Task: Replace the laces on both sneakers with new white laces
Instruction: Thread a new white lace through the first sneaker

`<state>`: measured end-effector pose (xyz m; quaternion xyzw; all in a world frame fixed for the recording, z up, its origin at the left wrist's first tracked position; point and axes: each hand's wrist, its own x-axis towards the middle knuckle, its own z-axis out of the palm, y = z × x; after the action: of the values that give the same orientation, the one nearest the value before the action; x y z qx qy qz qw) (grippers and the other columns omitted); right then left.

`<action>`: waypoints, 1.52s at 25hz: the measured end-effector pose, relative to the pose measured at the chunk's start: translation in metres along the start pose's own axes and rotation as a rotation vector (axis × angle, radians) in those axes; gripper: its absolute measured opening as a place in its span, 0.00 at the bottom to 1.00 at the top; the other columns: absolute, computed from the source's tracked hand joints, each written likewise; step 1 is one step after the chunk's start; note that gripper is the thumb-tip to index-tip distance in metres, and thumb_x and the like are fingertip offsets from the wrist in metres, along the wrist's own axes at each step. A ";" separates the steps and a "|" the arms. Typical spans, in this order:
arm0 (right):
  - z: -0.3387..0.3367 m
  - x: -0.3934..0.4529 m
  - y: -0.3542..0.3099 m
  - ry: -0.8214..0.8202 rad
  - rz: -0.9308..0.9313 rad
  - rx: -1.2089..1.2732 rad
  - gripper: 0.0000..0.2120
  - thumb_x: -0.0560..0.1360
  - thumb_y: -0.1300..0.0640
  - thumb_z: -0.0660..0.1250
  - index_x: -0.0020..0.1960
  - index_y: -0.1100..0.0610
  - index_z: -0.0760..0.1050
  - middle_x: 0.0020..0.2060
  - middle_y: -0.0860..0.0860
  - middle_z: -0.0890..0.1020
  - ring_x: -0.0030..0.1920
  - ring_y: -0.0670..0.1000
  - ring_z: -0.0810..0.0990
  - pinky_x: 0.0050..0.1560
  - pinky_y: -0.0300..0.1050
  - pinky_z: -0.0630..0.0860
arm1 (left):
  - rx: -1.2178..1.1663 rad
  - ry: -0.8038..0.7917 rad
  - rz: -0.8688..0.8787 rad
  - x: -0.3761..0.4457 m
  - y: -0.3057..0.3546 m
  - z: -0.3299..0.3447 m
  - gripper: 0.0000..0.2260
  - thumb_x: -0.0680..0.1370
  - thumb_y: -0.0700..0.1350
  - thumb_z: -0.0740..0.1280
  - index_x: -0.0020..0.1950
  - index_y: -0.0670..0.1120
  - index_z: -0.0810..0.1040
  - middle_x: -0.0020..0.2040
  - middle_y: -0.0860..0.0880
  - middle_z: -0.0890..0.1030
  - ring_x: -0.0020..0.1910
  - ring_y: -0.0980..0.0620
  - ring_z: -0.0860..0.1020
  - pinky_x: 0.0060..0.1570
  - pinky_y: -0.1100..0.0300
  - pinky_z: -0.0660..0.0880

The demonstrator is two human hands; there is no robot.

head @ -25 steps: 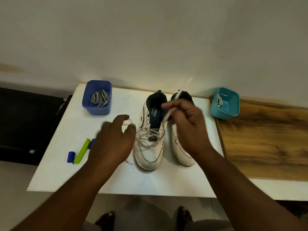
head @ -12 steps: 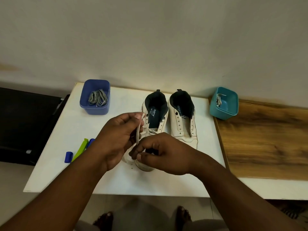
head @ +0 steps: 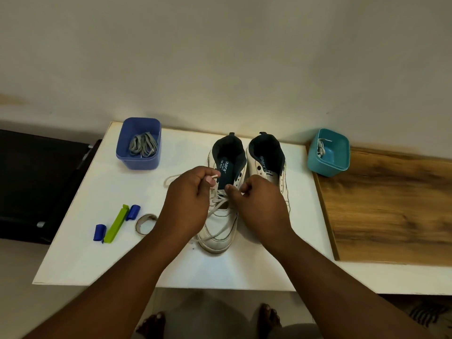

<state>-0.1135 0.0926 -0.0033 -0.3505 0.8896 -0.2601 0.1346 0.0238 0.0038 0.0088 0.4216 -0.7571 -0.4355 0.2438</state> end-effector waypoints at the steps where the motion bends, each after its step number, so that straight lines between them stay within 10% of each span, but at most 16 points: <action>1: 0.004 0.001 0.000 0.011 -0.013 -0.004 0.17 0.76 0.38 0.70 0.39 0.50 0.73 0.33 0.45 0.78 0.36 0.45 0.77 0.33 0.42 0.68 | 0.012 0.002 0.010 0.002 -0.003 0.002 0.10 0.84 0.44 0.63 0.61 0.51 0.82 0.52 0.56 0.84 0.52 0.61 0.80 0.49 0.77 0.69; 6: 0.007 0.006 0.007 -0.056 0.036 0.358 0.09 0.76 0.55 0.71 0.37 0.54 0.82 0.31 0.48 0.83 0.35 0.47 0.81 0.39 0.44 0.77 | 0.272 0.088 0.122 0.004 -0.014 0.010 0.06 0.81 0.51 0.69 0.55 0.56 0.83 0.54 0.55 0.82 0.56 0.52 0.77 0.54 0.52 0.76; 14: -0.007 0.004 0.006 -0.218 0.173 0.657 0.07 0.80 0.64 0.69 0.45 0.63 0.85 0.37 0.58 0.85 0.33 0.44 0.80 0.37 0.35 0.78 | 0.571 0.115 0.164 0.005 -0.009 0.031 0.03 0.77 0.52 0.73 0.49 0.58 0.85 0.72 0.52 0.71 0.78 0.43 0.58 0.73 0.38 0.54; 30: -0.010 0.006 0.013 -0.214 -0.006 0.358 0.07 0.79 0.61 0.70 0.45 0.54 0.85 0.36 0.47 0.85 0.34 0.41 0.82 0.38 0.33 0.76 | 0.540 0.064 0.124 0.011 -0.016 0.038 0.03 0.78 0.52 0.71 0.49 0.60 0.85 0.78 0.55 0.64 0.81 0.45 0.49 0.75 0.40 0.43; 38: -0.033 0.025 0.027 0.158 -0.081 0.011 0.11 0.80 0.51 0.60 0.41 0.53 0.74 0.33 0.48 0.76 0.35 0.49 0.76 0.36 0.48 0.75 | 0.532 -0.193 0.136 0.013 -0.014 0.017 0.28 0.69 0.79 0.57 0.60 0.66 0.79 0.82 0.58 0.53 0.80 0.53 0.54 0.76 0.35 0.46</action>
<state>-0.1610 0.1043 0.0078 -0.3639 0.8811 -0.2969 0.0550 0.0106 -0.0031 -0.0113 0.3757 -0.8908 -0.2426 0.0801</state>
